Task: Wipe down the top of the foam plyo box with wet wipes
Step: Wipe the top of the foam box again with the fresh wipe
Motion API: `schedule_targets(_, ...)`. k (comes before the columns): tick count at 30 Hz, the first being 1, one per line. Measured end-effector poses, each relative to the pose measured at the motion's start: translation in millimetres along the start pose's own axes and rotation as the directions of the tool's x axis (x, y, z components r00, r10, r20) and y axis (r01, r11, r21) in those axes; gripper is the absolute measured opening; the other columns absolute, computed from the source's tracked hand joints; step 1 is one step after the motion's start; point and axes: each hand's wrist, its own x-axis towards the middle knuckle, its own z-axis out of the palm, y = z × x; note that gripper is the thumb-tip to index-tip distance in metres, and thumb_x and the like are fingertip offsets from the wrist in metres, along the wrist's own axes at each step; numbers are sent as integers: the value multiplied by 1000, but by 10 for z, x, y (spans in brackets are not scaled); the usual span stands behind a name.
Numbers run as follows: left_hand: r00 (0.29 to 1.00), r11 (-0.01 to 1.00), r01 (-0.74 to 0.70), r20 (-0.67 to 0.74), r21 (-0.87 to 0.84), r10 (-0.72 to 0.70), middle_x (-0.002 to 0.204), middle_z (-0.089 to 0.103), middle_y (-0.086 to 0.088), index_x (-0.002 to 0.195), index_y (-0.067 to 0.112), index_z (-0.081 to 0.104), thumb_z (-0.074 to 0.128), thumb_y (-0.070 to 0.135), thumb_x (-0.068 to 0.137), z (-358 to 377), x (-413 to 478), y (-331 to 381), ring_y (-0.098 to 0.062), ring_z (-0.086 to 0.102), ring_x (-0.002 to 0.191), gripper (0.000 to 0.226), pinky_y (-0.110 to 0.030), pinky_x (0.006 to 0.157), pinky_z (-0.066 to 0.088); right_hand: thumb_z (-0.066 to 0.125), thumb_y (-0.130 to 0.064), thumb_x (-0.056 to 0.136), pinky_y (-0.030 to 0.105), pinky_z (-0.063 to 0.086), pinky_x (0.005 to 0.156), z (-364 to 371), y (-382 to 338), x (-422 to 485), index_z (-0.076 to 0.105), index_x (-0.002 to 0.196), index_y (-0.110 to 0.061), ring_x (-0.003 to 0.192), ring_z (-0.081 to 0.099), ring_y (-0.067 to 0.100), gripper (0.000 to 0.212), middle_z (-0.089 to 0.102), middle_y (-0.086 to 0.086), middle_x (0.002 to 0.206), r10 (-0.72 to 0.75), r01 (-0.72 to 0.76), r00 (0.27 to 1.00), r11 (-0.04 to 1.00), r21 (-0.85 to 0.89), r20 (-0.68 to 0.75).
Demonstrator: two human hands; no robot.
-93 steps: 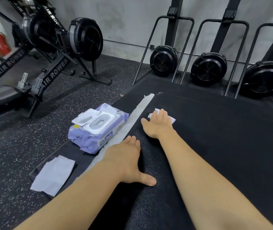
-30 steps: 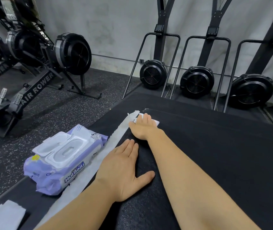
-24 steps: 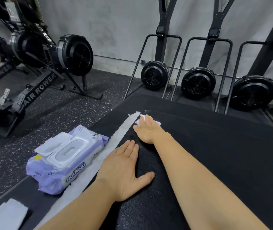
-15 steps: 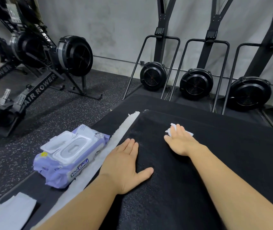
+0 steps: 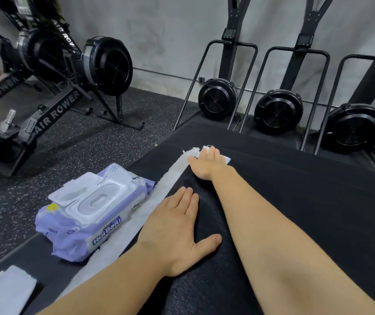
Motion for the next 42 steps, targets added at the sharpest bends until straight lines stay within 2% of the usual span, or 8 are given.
schedule_targets(3, 1000, 1000, -8, 22, 2, 8, 161, -15, 0, 155, 17, -7, -4, 83, 74, -4, -4, -3, -11, -19, 146, 104, -33, 121, -5, 20, -41, 103, 41, 14, 120, -22, 111, 22, 17, 155, -8, 148, 12, 23, 61, 15, 10, 160, -82, 82, 997, 994, 66, 0)
schedule_targets(8, 999, 1000, -11, 43, 14, 11, 162, -12, -1, 155, 16, -6, -6, 83, 76, -31, -18, 2, -12, -18, 147, 104, -33, 121, -5, 21, -39, 102, 45, 25, 115, -98, 552, -107, 34, 145, -12, 139, 25, 26, 53, 27, 7, 151, -41, 41, 999, 999, 29, -5)
schedule_targets(15, 999, 1000, -6, 50, 16, 5, 163, -9, -3, 155, 14, -3, -2, 82, 77, -50, -20, 18, -14, -15, 148, 104, -34, 121, -3, 23, -44, 101, 42, 22, 114, -144, 1213, -343, 17, 155, -15, 142, 21, 20, 61, 26, 3, 149, 116, -115, 993, 992, 59, -13)
schedule_targets(20, 999, 1000, -9, 45, 14, 9, 162, -11, -3, 155, 13, -4, -4, 83, 74, -45, -15, 19, -14, -16, 148, 107, -34, 121, -3, 22, -49, 100, 40, 15, 118, -118, 996, -195, 16, 156, -8, 148, 13, 24, 70, 16, 11, 160, 230, -229, 972, 973, 22, -49)
schedule_targets(26, 999, 1000, -20, 34, 5, 20, 161, -16, 0, 154, 17, -9, -8, 84, 72, -12, -12, -4, -11, -21, 146, 106, -32, 120, -8, 31, -50, 99, 39, 25, 110, -118, 390, 240, 33, 149, -9, 141, 29, 25, 65, 34, 10, 150, 101, -98, 987, 995, 26, -125)
schedule_targets(32, 999, 1000, -15, 48, 12, 14, 161, -17, 1, 154, 18, -11, -8, 86, 73, -10, -15, -2, -10, -22, 146, 106, -32, 120, -8, 19, -36, 104, 42, 19, 118, -134, 185, 362, 27, 153, -9, 142, 23, 28, 57, 28, 12, 156, -107, 107, 994, 994, 28, 8)
schedule_targets(36, 998, 999, -11, 65, 31, 9, 161, -16, 0, 155, 18, -9, -6, 86, 73, -35, -10, 7, -12, -20, 146, 107, -32, 120, -8, 21, -43, 101, 43, 22, 115, -187, 499, 242, 21, 156, -17, 146, 22, 25, 60, 24, 6, 159, -53, 53, 998, 998, 36, -23)
schedule_targets(42, 997, 999, -6, 74, 42, 3, 162, -13, -3, 155, 15, -6, -3, 85, 74, -65, -19, 34, -14, -18, 147, 106, -33, 120, -7, 24, -39, 101, 45, 21, 114, -297, 1146, 60, 30, 153, -18, 144, 23, 24, 56, 27, 4, 158, 78, -77, 997, 997, 11, -20)
